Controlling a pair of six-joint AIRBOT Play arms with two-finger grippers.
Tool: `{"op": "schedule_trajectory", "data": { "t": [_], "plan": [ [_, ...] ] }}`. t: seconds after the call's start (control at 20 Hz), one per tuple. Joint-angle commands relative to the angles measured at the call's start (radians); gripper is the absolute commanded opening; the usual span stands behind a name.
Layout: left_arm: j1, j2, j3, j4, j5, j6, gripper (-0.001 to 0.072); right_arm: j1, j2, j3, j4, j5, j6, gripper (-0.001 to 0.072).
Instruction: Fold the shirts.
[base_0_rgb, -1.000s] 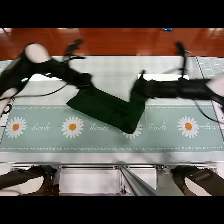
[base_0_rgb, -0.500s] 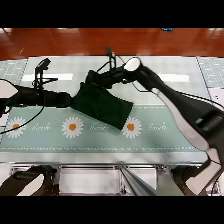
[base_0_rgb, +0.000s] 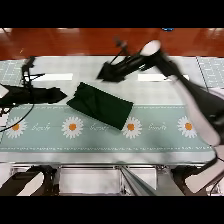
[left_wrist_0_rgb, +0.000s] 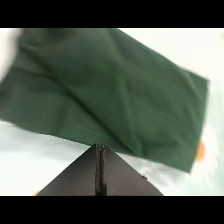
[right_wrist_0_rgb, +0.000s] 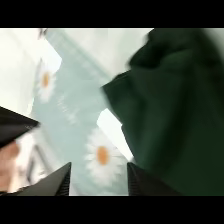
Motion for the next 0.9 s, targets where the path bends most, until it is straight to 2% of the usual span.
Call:
{"op": "schedule_trajectory", "data": {
  "t": [0.0,0.1,0.2,0.35,0.4,0.5,0.6,0.7,0.85],
  "plan": [
    [0.151,0.029,0.0,-0.002,-0.038,0.002,0.0019,-0.187,0.237,-0.001,-0.399,0.162,0.105,0.0405],
    [0.204,0.065,-0.014,-0.002,-0.044,0.003,0.0019,-0.261,0.396,-0.093,-0.565,0.159,0.132,0.0405],
    [0.212,0.095,-0.038,-0.002,-0.042,0.002,0.0019,-0.309,0.566,-0.314,-0.633,0.07,0.16,0.0405],
    [0.192,0.128,-0.101,-0.01,-0.042,0.002,0.0019,-0.339,0.786,-0.774,-0.616,-0.171,0.272,0.0405],
    [0.18,0.135,-0.128,-0.01,-0.042,0.002,0.0019,-0.338,0.836,-0.941,-0.531,-0.262,0.312,0.0405],
    [0.15,0.145,-0.183,-0.012,-0.041,0.002,0.0019,-0.338,0.849,-1.199,-0.235,-0.388,0.215,0.0404],
    [0.12,0.145,-0.233,-0.042,-0.034,0.002,0.0019,-0.338,0.814,-1.344,0.006,-0.473,0.092,0.0404],
    [0.093,0.145,-0.267,-0.078,-0.006,0.002,0.0019,-0.332,0.74,-1.362,0.127,-0.452,-0.038,0.0404],
    [0.062,0.143,-0.285,-0.09,0.035,0.002,0.0019,-0.329,0.59,-1.32,0.246,-0.401,-0.159,0.0404]
  ]
}}
